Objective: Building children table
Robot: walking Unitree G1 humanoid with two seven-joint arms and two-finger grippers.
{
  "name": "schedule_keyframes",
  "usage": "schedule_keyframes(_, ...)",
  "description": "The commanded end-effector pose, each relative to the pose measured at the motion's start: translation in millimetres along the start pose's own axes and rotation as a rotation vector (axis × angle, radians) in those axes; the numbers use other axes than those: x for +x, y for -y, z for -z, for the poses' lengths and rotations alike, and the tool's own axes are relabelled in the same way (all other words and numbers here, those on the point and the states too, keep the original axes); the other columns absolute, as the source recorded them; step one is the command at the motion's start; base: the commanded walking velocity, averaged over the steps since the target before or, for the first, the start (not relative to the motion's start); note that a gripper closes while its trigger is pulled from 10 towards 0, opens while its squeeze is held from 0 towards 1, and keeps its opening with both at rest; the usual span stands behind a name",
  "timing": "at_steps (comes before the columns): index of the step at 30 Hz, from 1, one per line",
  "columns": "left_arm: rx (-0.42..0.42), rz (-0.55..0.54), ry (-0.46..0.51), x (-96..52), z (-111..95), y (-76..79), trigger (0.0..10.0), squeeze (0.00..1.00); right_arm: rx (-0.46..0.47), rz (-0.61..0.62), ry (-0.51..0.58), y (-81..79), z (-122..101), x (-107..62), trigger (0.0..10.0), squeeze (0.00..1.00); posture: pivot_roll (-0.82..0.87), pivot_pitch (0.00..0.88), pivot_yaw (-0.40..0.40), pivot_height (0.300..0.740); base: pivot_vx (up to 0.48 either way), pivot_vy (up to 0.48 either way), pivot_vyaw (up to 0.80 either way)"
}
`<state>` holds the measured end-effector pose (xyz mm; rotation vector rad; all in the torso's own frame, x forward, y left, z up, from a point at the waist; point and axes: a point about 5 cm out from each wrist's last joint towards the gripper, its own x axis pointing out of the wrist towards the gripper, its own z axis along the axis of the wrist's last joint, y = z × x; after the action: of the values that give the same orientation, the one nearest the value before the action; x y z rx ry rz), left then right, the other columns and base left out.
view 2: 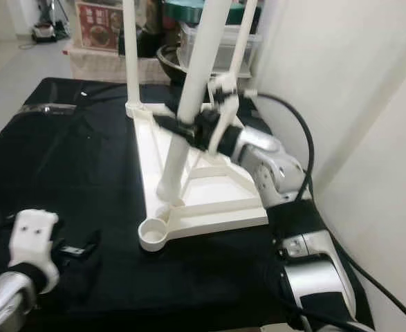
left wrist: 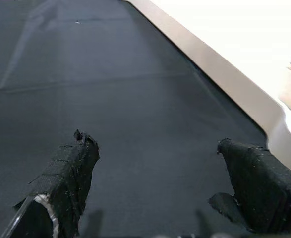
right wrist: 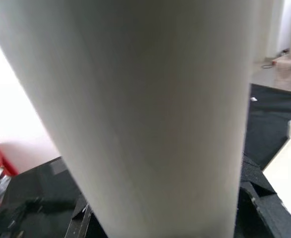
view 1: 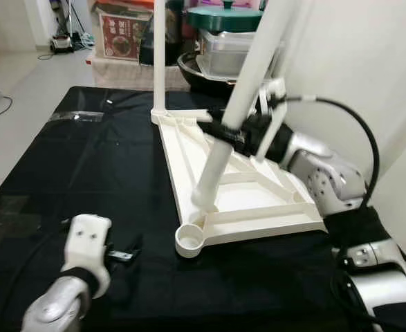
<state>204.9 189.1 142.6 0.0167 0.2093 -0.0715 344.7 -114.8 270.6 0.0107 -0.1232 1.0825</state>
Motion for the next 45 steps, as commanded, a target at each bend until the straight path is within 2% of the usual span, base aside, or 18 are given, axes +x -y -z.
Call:
schedule_keyframes(1, -0.037, 0.01, 0.021, -1.9, -2, -1.0, 10.0, 0.0, 0.0, -0.046, -0.006, -9.7, 2, -0.8, 10.0, 0.0, 0.1, 0.0, -0.115, 0.74, 0.0, 0.48, 0.0)
schedule_keyframes(4, -0.057, 0.008, 0.024, -2.5, -2, -2.8, 10.0, 0.0, 0.018, -0.034, -0.013, -12.8, 8, -2.4, 10.0, 0.0, 0.1, 0.0, -0.117, 0.74, 0.0, 0.48, 0.0)
schedule_keyframes(9, -0.06, -0.011, 0.028, -2.1, -1, -5.1, 10.0, 0.0, 0.033, 0.095, 0.012, -10.8, 19, 0.0, 10.0, 0.0, 0.1, 0.0, -0.113, 0.74, 0.0, 0.0, 0.0)
schedule_keyframes(13, -0.075, -0.022, 0.017, -2.0, 4, -8.0, 10.0, 0.0, 0.027, 0.142, 0.002, -11.2, 24, -2.7, 10.0, 0.0, 0.09, 0.0, -0.104, 0.74, 0.0, 0.0, 0.0)
schedule_keyframes(23, -0.113, -0.02, 0.002, -1.3, 9, -11.8, 10.0, 0.0, -0.015, 0.126, -0.019, -14.5, 20, -10.1, 10.0, 0.0, 0.08, 0.0, -0.098, 0.74, 0.0, 0.0, 0.0)
schedule_keyframes(28, -0.132, -0.025, 0.002, -1.7, 11, -15.8, 10.0, 0.0, -0.033, 0.101, -0.03, -16.8, 16, -13.5, 10.0, 0.0, 0.08, 0.0, -0.097, 0.74, 0.0, 0.0, -0.8)
schedule_keyframes(40, -0.147, 0.011, 0.01, 1.4, 15, -19.0, 10.0, 0.0, -0.04, 0.073, -0.029, -26.9, 21, -7.7, 10.0, 0.0, 0.09, 0.0, -0.097, 0.74, 0.0, 0.123, -0.07)
schedule_keyframes(45, -0.142, 0.022, 0.038, 2.0, 15, -18.3, 10.0, 0.0, -0.046, 0.005, -0.034, -34.8, 20, -6.4, 10.0, 0.0, 0.09, 0.0, -0.099, 0.74, 0.0, 0.138, 0.0)
